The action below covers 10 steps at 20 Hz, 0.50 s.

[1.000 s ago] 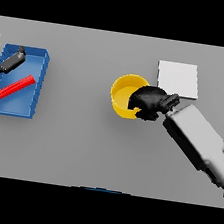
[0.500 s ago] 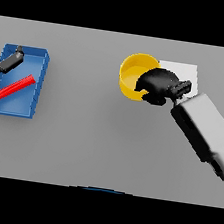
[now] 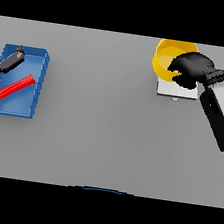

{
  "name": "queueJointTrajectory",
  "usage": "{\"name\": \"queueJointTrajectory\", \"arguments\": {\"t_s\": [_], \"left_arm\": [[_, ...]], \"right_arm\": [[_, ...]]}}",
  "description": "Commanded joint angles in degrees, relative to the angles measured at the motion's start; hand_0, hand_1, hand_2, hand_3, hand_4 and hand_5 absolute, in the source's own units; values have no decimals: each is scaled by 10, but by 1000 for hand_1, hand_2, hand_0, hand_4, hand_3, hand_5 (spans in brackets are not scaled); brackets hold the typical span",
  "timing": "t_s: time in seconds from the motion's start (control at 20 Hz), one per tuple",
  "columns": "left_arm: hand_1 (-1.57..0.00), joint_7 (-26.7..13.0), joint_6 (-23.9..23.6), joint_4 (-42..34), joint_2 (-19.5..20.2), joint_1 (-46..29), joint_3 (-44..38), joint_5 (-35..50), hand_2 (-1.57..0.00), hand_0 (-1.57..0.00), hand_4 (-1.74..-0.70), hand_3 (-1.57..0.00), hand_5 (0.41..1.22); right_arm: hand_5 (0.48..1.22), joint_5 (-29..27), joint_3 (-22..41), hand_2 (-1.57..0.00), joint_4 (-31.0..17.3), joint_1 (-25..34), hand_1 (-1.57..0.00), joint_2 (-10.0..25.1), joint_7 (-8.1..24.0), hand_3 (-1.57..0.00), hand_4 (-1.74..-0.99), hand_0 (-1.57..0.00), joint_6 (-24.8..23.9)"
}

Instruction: Pick up the red beaker and tilt it to pour out 1 green nut into yellow bowl. Pick up the yellow bowl and place it on the metallic measuring scale.

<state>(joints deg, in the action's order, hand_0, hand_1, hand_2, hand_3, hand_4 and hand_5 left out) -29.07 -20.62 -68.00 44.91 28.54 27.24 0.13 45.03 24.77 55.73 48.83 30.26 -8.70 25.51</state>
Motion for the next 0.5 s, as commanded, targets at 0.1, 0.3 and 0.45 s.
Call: {"name": "queueJointTrajectory", "arguments": {"t_s": [0.1,0.3,0.45], "left_arm": [[1,-9,0,-6,5,-4,-2,2,1,1,-726,1,688],[1,-9,1,-3,3,0,-2,1,1,1,-724,1,681],[1,-8,2,-6,8,-4,-4,1,1,1,-722,1,679]], "right_arm": [[1221,13,-7,-1495,-61,7,-1571,-4,-8,-1200,-1741,-1571,-35],[1221,25,-13,-1425,-130,16,-1571,-13,-23,-1315,-1741,-1571,-70],[1221,28,-15,-1397,-175,17,-1571,-21,-31,-1352,-1741,-1571,-83]]}}
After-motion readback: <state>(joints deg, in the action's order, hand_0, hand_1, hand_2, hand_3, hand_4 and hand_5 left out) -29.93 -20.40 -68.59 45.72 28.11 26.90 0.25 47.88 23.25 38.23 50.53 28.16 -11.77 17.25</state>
